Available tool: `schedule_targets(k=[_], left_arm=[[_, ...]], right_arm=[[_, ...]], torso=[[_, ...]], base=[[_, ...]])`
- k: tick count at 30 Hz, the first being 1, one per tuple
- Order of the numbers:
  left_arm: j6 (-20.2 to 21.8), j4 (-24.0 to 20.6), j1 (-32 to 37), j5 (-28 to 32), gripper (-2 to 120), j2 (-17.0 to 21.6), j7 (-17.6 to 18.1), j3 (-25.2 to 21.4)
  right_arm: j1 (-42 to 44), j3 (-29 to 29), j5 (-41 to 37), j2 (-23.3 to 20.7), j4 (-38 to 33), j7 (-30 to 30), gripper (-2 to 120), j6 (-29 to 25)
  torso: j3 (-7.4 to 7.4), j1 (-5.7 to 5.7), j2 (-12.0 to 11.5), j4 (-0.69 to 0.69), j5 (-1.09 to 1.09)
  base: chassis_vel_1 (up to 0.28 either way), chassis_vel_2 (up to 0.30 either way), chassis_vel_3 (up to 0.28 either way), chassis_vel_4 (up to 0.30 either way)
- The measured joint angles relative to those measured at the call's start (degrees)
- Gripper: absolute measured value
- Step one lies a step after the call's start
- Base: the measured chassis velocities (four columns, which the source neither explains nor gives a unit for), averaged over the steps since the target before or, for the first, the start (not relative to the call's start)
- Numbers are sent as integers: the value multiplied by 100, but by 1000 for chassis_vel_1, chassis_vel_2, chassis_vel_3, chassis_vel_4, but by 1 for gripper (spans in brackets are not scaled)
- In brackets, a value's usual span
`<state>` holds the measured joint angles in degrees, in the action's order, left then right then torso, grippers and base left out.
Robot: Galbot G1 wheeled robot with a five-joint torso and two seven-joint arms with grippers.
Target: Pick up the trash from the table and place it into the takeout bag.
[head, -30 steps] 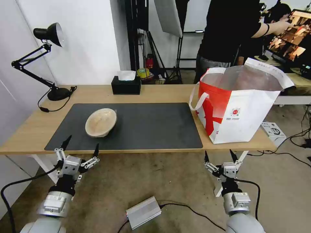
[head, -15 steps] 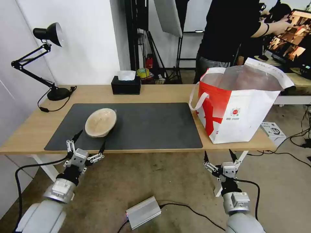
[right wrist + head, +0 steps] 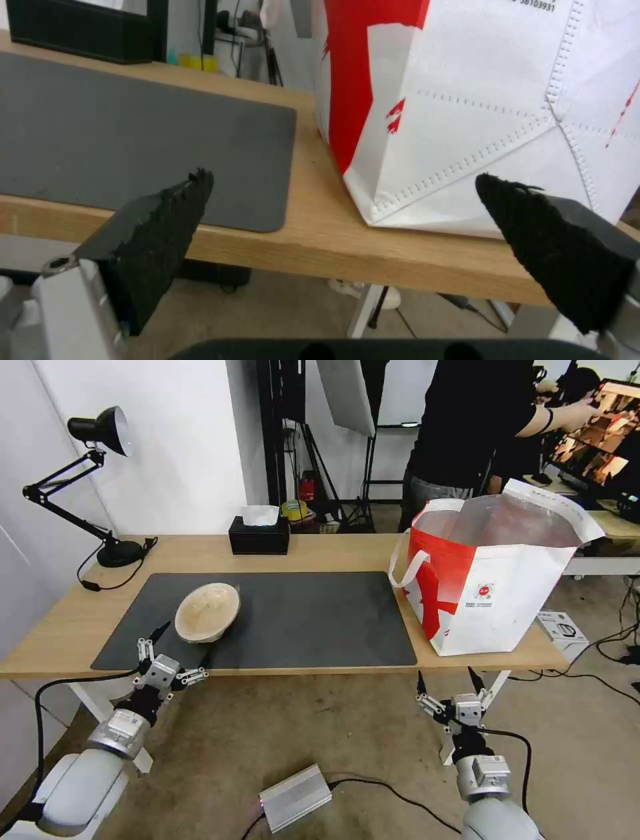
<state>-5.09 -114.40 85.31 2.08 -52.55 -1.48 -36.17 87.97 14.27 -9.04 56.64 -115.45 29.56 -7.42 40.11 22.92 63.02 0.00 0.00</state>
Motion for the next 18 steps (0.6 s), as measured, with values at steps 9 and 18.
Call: schedule_targets(k=[9,18], left_arm=[[3,165,-259,73,100,157,-41,181],[-10,437,-600,170,100,339,-89,434]], right_arm=[[6,-8,14,44,-9,2,100,0],[-2,-12,19,65,3,2,100,6]], torso=[[0,0,0,0,0],[0,0,0,0,0]], base=[[0,0,0,0],[0,0,0,0]])
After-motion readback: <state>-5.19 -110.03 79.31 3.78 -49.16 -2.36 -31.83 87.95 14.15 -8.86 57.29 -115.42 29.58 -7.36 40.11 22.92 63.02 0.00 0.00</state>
